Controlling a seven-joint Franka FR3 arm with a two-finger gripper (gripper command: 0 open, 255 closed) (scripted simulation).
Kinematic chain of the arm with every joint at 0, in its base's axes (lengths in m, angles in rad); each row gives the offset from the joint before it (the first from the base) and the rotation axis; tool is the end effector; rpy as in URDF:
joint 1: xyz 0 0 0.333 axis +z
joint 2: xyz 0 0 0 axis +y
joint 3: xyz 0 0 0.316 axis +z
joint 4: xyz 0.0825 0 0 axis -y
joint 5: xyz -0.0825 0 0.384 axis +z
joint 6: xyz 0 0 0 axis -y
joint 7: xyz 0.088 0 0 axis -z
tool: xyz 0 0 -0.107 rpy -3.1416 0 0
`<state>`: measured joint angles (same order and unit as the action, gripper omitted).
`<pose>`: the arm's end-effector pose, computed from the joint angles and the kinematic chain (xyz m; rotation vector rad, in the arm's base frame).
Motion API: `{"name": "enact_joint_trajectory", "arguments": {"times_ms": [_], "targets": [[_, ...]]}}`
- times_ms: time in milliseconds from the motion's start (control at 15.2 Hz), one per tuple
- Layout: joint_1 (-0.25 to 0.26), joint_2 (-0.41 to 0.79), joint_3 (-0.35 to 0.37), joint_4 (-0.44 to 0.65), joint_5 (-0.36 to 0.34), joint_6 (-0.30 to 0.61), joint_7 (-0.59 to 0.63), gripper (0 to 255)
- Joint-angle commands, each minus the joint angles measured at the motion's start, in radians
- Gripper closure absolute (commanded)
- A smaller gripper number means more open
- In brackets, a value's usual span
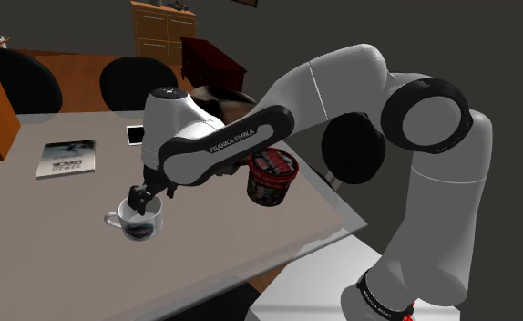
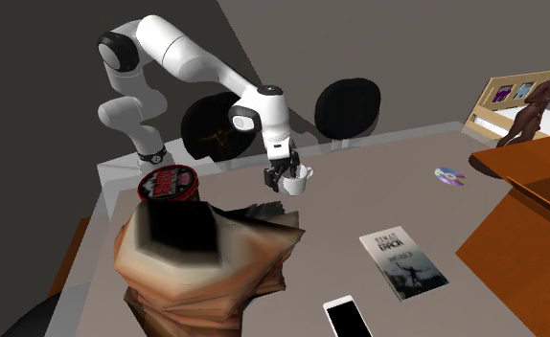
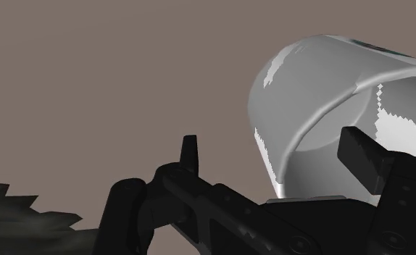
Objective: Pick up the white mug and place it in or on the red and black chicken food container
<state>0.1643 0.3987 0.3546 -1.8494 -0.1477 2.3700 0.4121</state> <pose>0.5737 0.3061 0.3348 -3.0371 -0.2579 -0.1901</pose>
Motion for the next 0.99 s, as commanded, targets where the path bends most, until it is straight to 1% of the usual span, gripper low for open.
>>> {"name": "enact_joint_trajectory", "arguments": {"times_ms": [0,198,264,858,924], "targets": [[0.000,0.001,0.000,-0.001,0.000,0.001,0.000,0],[0.000,0.000,0.000,-0.001,0.000,0.001,0.000,0],[0.000,0.000,0.000,-0.001,0.000,0.001,0.000,255],[0.000,0.001,0.000,-0.001,0.000,0.001,0.000,255],[-0.001,-0.007,0.002,0.003,0.003,-0.009,-0.002,255]]}}
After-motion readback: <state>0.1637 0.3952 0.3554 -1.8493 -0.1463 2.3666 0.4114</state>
